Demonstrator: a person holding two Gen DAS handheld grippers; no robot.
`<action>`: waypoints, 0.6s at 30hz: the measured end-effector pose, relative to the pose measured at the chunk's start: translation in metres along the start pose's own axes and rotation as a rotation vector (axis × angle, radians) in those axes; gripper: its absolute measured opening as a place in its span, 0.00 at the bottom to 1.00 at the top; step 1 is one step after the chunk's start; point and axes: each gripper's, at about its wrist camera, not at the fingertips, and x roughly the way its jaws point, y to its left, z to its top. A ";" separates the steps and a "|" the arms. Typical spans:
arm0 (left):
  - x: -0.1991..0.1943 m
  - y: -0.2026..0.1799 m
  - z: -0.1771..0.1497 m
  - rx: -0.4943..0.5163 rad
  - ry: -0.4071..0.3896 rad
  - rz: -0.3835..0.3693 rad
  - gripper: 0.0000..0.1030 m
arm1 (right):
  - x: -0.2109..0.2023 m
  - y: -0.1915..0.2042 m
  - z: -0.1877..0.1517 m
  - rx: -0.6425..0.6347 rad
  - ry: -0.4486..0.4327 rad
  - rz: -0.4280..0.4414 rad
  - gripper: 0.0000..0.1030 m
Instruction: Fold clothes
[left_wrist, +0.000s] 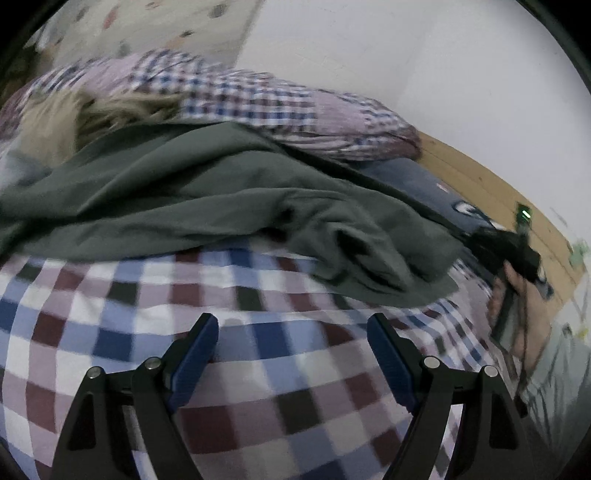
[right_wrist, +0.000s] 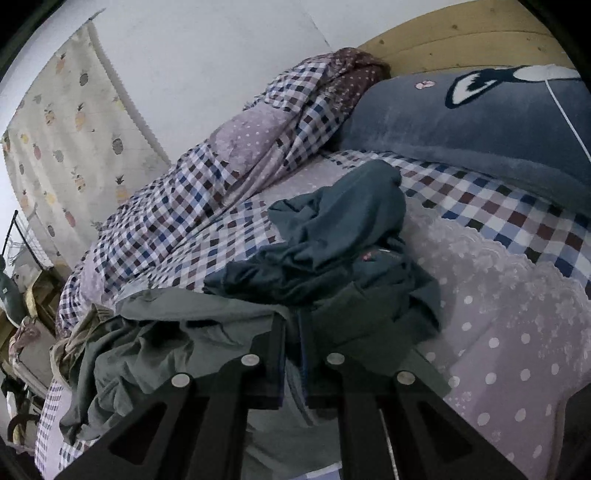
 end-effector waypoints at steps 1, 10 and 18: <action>-0.001 -0.009 0.000 0.032 0.001 -0.020 0.83 | 0.001 -0.001 0.000 0.008 0.002 0.004 0.06; 0.021 -0.073 0.009 0.021 0.030 -0.177 0.83 | 0.000 0.002 0.001 0.036 0.004 0.035 0.07; 0.084 -0.087 0.031 -0.136 0.103 -0.167 0.70 | -0.002 -0.004 0.004 0.074 0.024 0.088 0.07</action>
